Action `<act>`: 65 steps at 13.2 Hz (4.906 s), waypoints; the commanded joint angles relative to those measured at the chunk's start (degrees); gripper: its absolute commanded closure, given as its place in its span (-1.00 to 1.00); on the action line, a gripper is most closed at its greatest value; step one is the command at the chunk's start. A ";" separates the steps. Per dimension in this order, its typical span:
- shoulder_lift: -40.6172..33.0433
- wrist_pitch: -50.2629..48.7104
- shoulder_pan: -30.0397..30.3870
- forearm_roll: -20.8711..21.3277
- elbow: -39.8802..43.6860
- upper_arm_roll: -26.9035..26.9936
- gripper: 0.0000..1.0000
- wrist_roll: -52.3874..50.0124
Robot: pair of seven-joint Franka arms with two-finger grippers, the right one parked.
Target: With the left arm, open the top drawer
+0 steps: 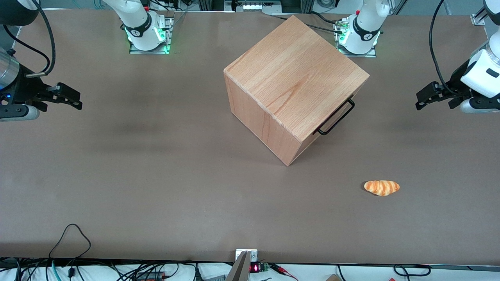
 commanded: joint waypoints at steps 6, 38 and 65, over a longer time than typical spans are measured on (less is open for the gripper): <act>0.65 -2.14 0.22 1.03 1.61 -0.03 -1.00 1.45; 13.14 13.07 -1.36 -14.88 -7.18 -11.45 -1.00 33.96; 15.86 18.52 -1.28 -15.32 -8.76 -7.51 -1.00 44.08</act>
